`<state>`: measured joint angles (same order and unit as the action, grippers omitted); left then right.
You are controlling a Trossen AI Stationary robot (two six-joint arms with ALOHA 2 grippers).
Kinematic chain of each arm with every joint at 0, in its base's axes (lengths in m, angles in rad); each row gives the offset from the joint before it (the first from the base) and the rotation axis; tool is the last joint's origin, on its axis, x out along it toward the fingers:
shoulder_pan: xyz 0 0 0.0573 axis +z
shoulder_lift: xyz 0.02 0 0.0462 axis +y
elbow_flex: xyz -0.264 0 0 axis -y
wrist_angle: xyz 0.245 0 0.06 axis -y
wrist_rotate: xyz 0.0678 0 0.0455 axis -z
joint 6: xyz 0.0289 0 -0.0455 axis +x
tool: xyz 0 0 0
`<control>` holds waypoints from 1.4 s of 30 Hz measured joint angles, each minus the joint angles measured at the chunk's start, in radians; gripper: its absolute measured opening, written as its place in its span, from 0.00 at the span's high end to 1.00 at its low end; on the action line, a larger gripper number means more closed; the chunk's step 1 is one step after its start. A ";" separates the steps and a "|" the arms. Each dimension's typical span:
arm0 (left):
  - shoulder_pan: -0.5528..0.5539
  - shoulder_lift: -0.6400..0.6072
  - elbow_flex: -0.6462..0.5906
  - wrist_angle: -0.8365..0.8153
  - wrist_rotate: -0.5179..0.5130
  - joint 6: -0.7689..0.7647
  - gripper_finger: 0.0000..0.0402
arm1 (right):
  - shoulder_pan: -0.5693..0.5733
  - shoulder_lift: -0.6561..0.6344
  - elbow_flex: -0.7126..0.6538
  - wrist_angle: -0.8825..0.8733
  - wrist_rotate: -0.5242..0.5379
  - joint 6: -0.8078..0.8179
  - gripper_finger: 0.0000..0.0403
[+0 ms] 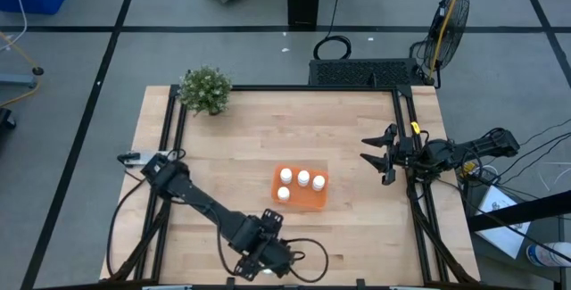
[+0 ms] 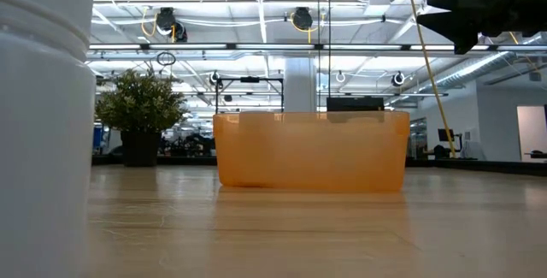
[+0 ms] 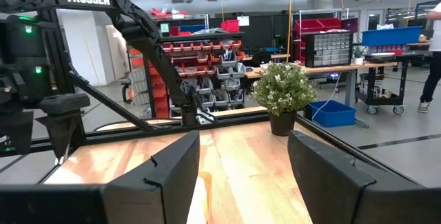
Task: Pick and place pill bottles into a basket
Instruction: Put the pill bottle into the bin
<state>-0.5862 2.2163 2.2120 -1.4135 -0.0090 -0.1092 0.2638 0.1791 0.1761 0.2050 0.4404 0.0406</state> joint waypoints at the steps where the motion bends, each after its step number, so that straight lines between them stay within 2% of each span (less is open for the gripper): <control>1: -0.006 0.004 0.000 0.007 -0.010 -0.002 0.01 | 0.000 0.000 0.000 0.000 0.000 0.000 0.47; 6: -0.027 0.032 -0.002 0.024 -0.038 -0.009 0.01 | 0.000 0.000 0.000 0.000 -0.001 0.020 0.47; 13: -0.025 0.103 -0.004 0.006 0.013 -0.001 0.01 | 0.000 0.027 -0.002 -0.007 -0.005 0.038 0.47; 21: -0.030 0.102 -0.004 0.110 0.041 -0.001 0.01 | 0.000 0.049 -0.002 -0.007 -0.001 0.038 0.47; 28: -0.030 0.102 -0.004 0.108 0.063 -0.024 0.01 | 0.000 0.049 -0.002 -0.007 -0.001 0.044 0.47; 42: -0.024 0.147 -0.010 0.115 0.098 0.043 0.01 | 0.000 0.062 -0.001 0.000 -0.001 0.052 0.47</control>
<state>-0.6102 2.3634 2.2024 -1.2990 0.0894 -0.0664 0.2638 0.2412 0.1753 0.2045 0.4397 0.0925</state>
